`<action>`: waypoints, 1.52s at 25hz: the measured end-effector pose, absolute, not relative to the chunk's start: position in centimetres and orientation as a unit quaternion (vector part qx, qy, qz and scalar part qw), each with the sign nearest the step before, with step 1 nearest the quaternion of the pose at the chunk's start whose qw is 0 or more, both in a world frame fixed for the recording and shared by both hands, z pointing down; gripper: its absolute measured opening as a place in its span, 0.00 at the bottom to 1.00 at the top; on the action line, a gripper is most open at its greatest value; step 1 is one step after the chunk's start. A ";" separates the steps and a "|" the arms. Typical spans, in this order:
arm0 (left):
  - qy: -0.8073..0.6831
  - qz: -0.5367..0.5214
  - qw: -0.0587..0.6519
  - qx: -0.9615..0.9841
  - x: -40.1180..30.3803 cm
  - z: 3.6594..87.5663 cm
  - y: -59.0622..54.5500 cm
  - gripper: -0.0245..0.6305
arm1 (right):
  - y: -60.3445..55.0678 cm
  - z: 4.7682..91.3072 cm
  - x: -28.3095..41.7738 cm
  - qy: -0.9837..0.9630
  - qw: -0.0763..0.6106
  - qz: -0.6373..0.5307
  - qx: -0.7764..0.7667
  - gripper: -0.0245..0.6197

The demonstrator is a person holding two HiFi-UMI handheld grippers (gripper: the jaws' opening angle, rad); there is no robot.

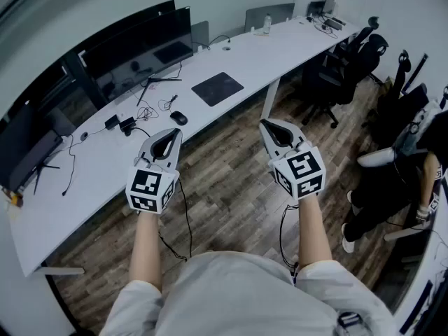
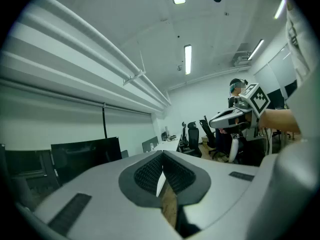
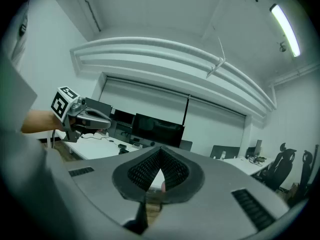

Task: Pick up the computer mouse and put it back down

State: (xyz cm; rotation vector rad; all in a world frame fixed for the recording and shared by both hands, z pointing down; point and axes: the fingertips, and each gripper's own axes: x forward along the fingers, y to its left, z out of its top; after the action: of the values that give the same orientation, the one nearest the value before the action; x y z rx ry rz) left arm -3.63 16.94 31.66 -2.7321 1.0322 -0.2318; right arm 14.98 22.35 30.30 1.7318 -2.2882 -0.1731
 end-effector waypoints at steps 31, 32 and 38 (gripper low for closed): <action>0.411 -0.090 0.078 -0.904 -6.4 35.0 -7.6 0.07 | -2.5 32.8 12.9 -0.822 0.118 -0.015 0.557 0.06; 0.413 -0.092 0.077 -0.903 -7.0 35.1 -9.1 0.07 | -4.2 33.0 12.3 -0.824 0.117 -0.010 0.554 0.06; 0.433 -0.103 0.058 -0.894 -11.2 36.9 -16.6 0.07 | -12.8 35.8 8.1 -0.836 0.133 0.019 0.532 0.11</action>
State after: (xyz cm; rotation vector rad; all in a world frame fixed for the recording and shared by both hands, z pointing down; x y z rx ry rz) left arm -11.24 -16.58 36.93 -2.7090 1.3121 -0.3108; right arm 8.10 -12.77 35.80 1.5430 -2.4250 0.0562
